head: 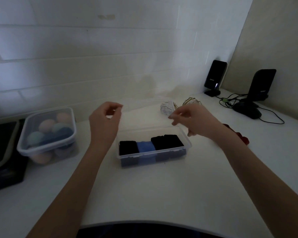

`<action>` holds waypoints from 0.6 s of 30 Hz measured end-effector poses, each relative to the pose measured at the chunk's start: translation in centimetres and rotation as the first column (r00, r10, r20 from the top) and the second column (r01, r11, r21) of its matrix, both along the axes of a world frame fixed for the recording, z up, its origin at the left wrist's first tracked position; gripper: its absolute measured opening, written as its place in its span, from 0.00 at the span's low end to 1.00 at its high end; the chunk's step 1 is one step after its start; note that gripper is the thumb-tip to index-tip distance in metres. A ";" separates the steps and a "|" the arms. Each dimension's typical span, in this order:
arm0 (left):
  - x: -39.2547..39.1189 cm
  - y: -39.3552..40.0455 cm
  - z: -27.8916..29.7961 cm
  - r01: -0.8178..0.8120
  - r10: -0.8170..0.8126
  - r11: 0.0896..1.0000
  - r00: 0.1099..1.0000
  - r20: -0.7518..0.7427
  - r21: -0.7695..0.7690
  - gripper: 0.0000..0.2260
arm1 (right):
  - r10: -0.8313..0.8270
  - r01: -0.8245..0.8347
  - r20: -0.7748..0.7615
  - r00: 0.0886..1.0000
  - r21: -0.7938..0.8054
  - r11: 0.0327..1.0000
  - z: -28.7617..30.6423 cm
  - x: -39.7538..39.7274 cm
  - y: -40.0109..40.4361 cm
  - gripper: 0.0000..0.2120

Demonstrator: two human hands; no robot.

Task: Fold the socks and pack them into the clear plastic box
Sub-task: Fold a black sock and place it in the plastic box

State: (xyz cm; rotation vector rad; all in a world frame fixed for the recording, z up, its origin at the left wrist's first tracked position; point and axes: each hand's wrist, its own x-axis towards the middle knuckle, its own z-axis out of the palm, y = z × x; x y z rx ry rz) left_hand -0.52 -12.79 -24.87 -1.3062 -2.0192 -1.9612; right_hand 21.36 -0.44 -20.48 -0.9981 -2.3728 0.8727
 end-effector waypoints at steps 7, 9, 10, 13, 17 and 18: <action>-0.9 0.4 -0.9 -0.069 0.072 0.997 0.982 0.175 -0.023 0.07 | -0.255 0.278 -0.287 0.923 0.040 0.960 -2.6 1.0 1.3 0.07; -0.9 0.3 -1.0 -0.094 0.097 0.995 0.987 0.127 -0.031 0.07 | -0.308 0.367 -0.310 0.899 0.152 0.918 -3.2 1.4 2.2 0.08; -0.8 0.3 -0.9 -0.106 0.110 0.994 0.988 0.104 -0.039 0.07 | -0.334 0.395 -0.270 0.903 0.217 0.893 -3.5 1.4 2.8 0.11; -0.5 0.3 -0.8 -0.111 0.115 0.993 0.990 0.080 -0.050 0.08 | -0.353 0.319 0.074 0.933 0.292 0.902 -4.8 1.0 4.4 0.22; -0.2 0.2 -0.9 -0.120 0.121 0.992 0.993 0.010 -0.039 0.08 | -0.308 0.224 0.325 0.894 0.271 0.936 -7.4 -0.1 5.0 0.24; -0.1 0.2 -1.0 -0.122 0.122 0.992 0.993 -0.002 -0.035 0.08 | -0.326 0.235 0.296 0.898 0.303 0.924 -7.9 -0.3 5.0 0.22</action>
